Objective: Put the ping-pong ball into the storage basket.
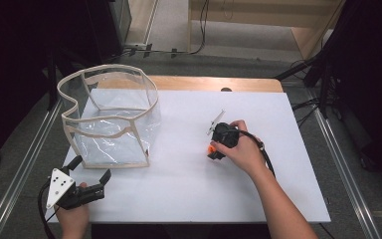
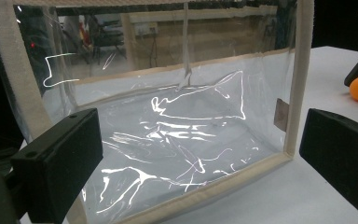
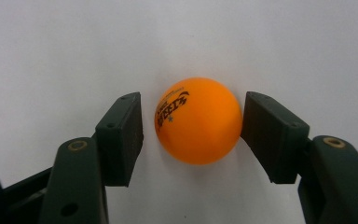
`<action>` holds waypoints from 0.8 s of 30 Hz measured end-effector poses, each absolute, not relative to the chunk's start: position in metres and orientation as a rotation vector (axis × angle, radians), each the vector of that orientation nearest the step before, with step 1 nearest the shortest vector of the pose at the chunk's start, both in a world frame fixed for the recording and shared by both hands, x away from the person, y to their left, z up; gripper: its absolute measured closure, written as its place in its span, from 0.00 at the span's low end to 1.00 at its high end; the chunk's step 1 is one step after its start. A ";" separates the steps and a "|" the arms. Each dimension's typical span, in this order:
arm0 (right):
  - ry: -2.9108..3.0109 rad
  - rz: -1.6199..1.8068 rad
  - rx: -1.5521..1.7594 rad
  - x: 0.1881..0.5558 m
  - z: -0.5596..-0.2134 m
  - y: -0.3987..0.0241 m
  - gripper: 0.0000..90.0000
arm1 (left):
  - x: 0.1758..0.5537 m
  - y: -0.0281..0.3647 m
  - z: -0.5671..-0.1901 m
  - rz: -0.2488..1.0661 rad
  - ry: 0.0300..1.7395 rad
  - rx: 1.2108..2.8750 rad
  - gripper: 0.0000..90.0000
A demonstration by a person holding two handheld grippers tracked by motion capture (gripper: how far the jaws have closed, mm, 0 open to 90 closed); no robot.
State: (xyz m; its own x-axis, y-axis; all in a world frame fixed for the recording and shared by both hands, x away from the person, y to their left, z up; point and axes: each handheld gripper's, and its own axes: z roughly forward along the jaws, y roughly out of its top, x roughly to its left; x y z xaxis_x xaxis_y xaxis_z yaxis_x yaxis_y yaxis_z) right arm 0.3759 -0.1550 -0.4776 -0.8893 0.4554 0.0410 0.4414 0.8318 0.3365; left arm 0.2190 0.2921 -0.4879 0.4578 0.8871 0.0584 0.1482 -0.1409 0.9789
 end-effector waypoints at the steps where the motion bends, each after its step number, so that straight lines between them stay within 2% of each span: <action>1: 2.964 0.533 0.731 0.376 -0.479 -0.155 0.41 | 0.219 0.292 -0.488 0.833 0.922 1.600 0.00; 5: 2.973 0.515 0.729 0.377 -0.480 -0.154 0.44 | 0.219 0.292 -0.488 0.833 0.923 1.599 0.00; 7: 2.984 0.520 0.717 0.377 -0.480 -0.154 0.49 | 0.219 0.292 -0.488 0.834 0.923 1.600 0.00; 10: 2.988 0.517 0.718 0.376 -0.480 -0.153 0.52 | 0.219 0.292 -0.488 0.833 0.923 1.599 0.00; 24: 2.986 0.558 0.711 0.376 -0.474 -0.154 0.52 | 0.219 0.292 -0.488 0.834 0.923 1.600 0.00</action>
State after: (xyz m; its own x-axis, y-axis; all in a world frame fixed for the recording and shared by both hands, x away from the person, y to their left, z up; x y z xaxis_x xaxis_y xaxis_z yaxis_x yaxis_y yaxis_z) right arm 0.3762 -0.1537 -0.4743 -0.8959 0.4401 0.0602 0.4321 0.8322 0.3473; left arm 0.2191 0.2920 -0.4880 0.4574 0.8873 0.0587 0.1483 -0.1413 0.9788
